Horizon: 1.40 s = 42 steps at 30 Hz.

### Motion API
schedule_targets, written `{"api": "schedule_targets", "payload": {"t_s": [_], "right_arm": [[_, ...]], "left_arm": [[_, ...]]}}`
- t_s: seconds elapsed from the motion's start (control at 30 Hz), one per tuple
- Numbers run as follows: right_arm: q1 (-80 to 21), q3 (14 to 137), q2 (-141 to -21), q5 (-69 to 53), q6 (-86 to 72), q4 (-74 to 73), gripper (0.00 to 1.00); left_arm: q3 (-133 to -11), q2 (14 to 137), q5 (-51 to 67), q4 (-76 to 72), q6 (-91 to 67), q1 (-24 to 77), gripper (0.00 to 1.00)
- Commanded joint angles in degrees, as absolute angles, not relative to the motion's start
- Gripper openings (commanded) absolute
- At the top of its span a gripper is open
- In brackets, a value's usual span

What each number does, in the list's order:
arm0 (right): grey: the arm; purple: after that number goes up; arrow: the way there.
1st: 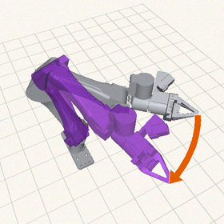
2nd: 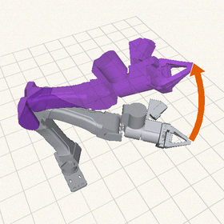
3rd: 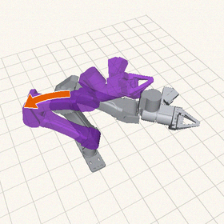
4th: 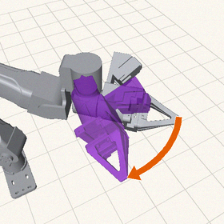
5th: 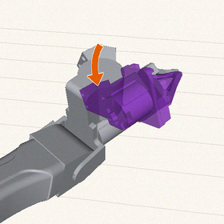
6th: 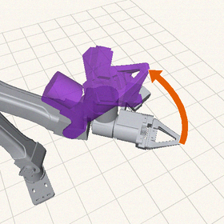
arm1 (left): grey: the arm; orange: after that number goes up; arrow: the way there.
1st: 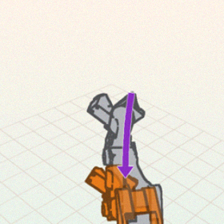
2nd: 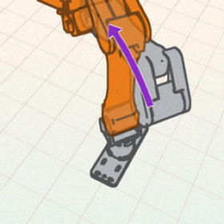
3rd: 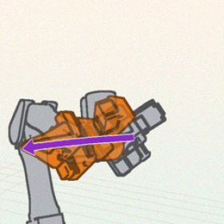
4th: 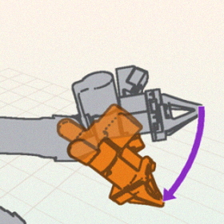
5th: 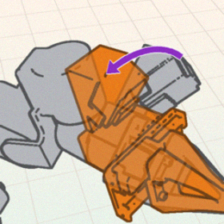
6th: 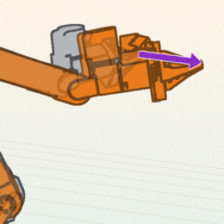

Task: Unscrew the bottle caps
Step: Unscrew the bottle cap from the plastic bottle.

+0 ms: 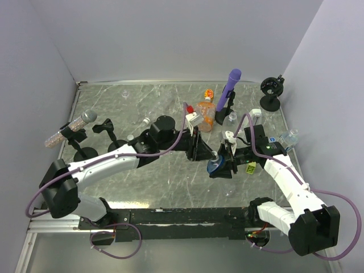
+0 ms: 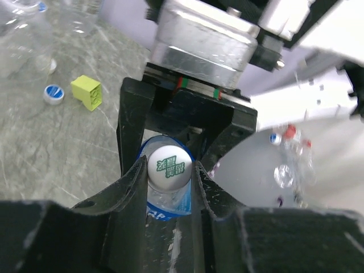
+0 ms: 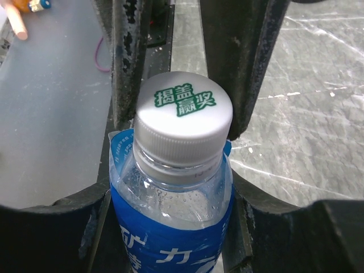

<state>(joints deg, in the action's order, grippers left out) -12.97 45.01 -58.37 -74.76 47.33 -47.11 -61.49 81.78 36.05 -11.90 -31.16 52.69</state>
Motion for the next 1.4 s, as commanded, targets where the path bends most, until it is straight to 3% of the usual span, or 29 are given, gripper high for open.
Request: {"api": "schedule_targets", "payload": {"t_s": [0.0, 0.37, 0.73, 0.93, 1.07, 1.23, 1.37], "right_arm": [[-13.4, 47.1, -58.5, -76.5, 49.5, -46.1, 0.13], [-13.4, 47.0, -58.6, -76.5, 49.5, -46.1, 0.13], [-13.4, 47.1, -58.4, -76.5, 49.5, -46.1, 0.13], [-13.4, 47.1, -58.3, -76.5, 49.5, -46.1, 0.13], [-13.4, 47.1, -58.4, -76.5, 49.5, -46.1, 0.13], [-13.4, 47.0, -58.2, -76.6, 49.5, -46.1, 0.13], [-13.4, 47.0, -58.2, -76.6, 49.6, -46.1, 0.13]], "left_arm": [[-61.3, 75.4, 21.0, -13.7, -40.8, 55.5, 0.01], [-71.7, 76.9, -15.7, 12.5, -64.5, 67.2, 0.01], [-71.7, 75.9, -18.0, 11.3, -66.7, 68.5, 0.02], [-69.0, 73.0, -17.1, 9.1, -63.9, 68.5, 0.57], [-66.5, 70.1, -15.4, 6.1, -59.1, 68.3, 0.82], [-62.1, 65.6, -9.4, 2.6, -50.7, 66.5, 0.95], [-53.9, 61.8, 9.3, -8.1, -37.5, 60.1, 0.99]]}}
